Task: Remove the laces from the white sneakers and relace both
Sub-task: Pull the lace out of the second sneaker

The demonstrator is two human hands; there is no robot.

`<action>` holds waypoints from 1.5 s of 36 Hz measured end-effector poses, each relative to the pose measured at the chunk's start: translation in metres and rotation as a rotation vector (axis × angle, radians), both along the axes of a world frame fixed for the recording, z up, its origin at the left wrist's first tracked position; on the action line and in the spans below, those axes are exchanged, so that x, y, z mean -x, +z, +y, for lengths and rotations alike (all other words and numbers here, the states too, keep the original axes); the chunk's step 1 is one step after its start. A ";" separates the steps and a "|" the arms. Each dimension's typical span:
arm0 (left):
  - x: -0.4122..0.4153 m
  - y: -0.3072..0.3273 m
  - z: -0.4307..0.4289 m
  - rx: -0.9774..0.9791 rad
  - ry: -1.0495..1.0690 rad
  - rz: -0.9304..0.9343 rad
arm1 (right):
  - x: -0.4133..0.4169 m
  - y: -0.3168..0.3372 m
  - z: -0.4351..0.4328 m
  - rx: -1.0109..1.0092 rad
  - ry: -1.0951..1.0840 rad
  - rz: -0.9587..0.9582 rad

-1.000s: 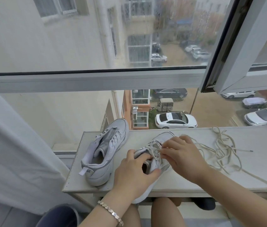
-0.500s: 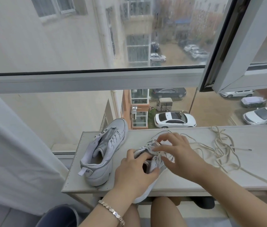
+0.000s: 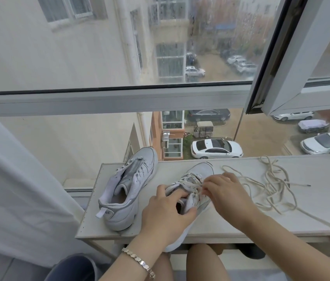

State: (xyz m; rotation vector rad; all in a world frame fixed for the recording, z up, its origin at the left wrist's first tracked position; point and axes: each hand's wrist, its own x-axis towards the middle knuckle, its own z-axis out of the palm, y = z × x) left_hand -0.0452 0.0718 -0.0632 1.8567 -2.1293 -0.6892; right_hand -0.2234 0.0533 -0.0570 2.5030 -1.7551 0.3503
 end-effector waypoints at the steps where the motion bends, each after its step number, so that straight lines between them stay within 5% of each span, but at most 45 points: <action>1: -0.001 -0.001 0.000 0.000 0.000 0.000 | 0.007 0.002 -0.004 -0.032 -0.094 0.008; 4: -0.006 -0.003 0.002 -0.006 -0.001 0.009 | 0.034 0.012 -0.011 -0.153 -0.308 -0.074; 9: -0.005 -0.005 -0.001 -0.005 -0.016 0.032 | 0.034 0.029 -0.010 -0.634 -0.142 -0.095; 13: -0.008 -0.006 0.001 0.004 -0.008 0.077 | 0.009 0.038 -0.020 -0.309 -0.040 -0.278; 16: -0.009 -0.005 0.001 0.010 -0.018 0.082 | -0.023 0.040 -0.024 -0.339 0.117 -0.377; 27: -0.013 -0.002 -0.006 -0.037 -0.113 0.050 | -0.048 0.045 -0.035 -0.498 0.119 -0.046; 32: -0.016 -0.003 -0.006 -0.052 -0.125 0.037 | -0.044 0.041 -0.036 -0.491 0.091 -0.055; 36: -0.017 -0.002 -0.004 -0.049 -0.119 0.049 | -0.023 0.033 -0.041 -0.455 -0.021 -0.301; 43: -0.016 -0.002 -0.006 -0.050 -0.127 0.034 | 0.026 0.008 -0.040 -0.391 -0.628 -0.842; 50: -0.015 -0.003 -0.007 -0.059 -0.117 0.010 | -0.018 0.029 -0.020 -0.386 -0.046 -0.681; 54: -0.016 -0.003 -0.007 -0.060 -0.117 0.018 | -0.046 0.024 -0.026 -0.457 0.081 -0.471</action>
